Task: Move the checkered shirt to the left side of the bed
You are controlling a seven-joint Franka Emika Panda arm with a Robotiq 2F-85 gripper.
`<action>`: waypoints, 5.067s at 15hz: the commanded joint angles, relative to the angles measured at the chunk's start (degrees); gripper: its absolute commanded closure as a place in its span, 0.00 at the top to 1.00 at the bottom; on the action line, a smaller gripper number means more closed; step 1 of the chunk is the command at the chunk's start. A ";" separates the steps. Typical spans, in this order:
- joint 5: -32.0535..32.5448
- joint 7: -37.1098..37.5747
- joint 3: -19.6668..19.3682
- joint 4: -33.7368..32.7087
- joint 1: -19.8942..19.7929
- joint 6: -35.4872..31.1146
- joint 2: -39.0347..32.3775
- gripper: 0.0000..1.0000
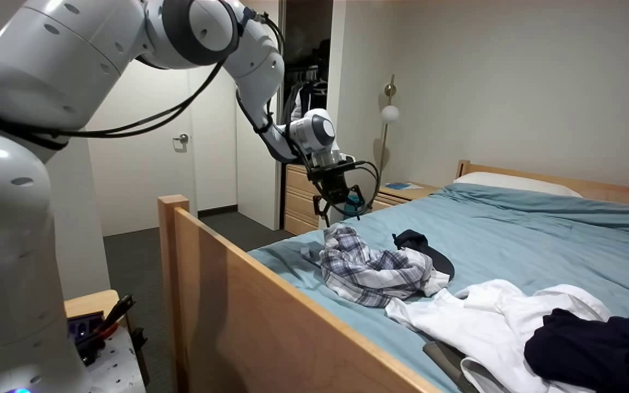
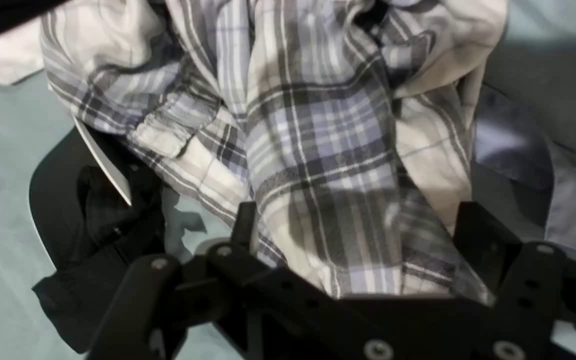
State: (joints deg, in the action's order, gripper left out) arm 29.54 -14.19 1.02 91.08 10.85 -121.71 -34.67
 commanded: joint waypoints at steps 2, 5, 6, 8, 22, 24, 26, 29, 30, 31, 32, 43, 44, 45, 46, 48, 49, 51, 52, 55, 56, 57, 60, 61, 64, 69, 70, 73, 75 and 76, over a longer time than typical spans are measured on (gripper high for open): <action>-1.95 -13.52 2.93 -1.79 -5.06 -10.61 -3.13 1.00; -8.05 -23.68 6.75 -2.78 -9.24 -13.70 -5.51 1.00; -10.85 -27.16 8.30 -3.60 -10.56 -11.95 -6.37 1.00; -15.07 -33.54 10.35 -4.85 -12.17 -9.29 -8.09 1.00; -15.97 -41.23 7.95 -11.42 -7.42 -2.70 -10.56 0.41; -15.93 -42.25 8.68 -10.06 -7.06 -3.00 -8.48 0.27; -15.47 -41.39 8.55 -9.80 -5.96 -3.23 -7.40 0.14; -14.88 -37.90 6.95 -11.25 -3.84 -0.91 -7.54 0.20; -14.05 -34.71 5.70 -11.42 -2.75 0.17 -7.55 0.40; -13.83 -31.93 4.96 -11.46 -2.23 0.94 -7.68 0.41; -13.60 -30.10 4.49 -11.18 -1.91 1.19 -7.67 0.45; -13.41 -21.59 2.91 -14.64 -3.00 3.14 -13.25 0.55; -13.47 -21.55 2.95 -14.56 -3.05 3.09 -13.39 0.49; -13.47 -21.60 2.99 -14.45 -3.08 2.92 -13.46 0.41; -13.56 -21.69 3.14 -14.17 -3.11 2.71 -13.35 0.35; -13.59 -21.66 3.29 -13.71 -3.08 2.46 -13.04 0.22; -13.60 -22.13 3.56 -13.22 -3.19 1.82 -12.72 0.16; -13.16 -23.13 3.90 -12.51 -3.23 0.54 -12.37 0.03; -13.21 -23.49 4.12 -12.53 -3.28 0.32 -12.42 0.00; -13.45 -24.33 4.74 -12.67 -3.34 0.32 -12.64 0.00; -13.55 -25.17 5.10 -12.66 -3.39 0.45 -12.64 0.02; -13.43 -26.68 5.60 -12.75 -3.25 0.78 -12.63 0.02; -13.14 -33.93 7.72 -11.80 -2.65 2.08 -11.20 0.02; -13.09 -35.89 8.39 -10.79 -2.19 2.36 -9.91 0.02; -10.67 -39.81 9.23 -7.52 0.35 3.11 -5.52 0.02; -5.92 -45.03 11.06 -1.31 4.51 2.18 2.45 0.02; -4.92 -46.29 11.34 -0.90 5.26 2.14 3.30 0.02; -3.25 -51.45 11.87 -1.76 6.43 2.70 3.62 0.02; -2.96 -49.23 10.30 -4.47 7.06 4.10 1.63 0.02; -3.63 -49.08 9.87 -5.34 6.72 5.50 0.82 0.02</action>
State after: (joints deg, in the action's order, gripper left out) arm 25.47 -62.87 12.20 87.74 17.91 -119.15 -32.66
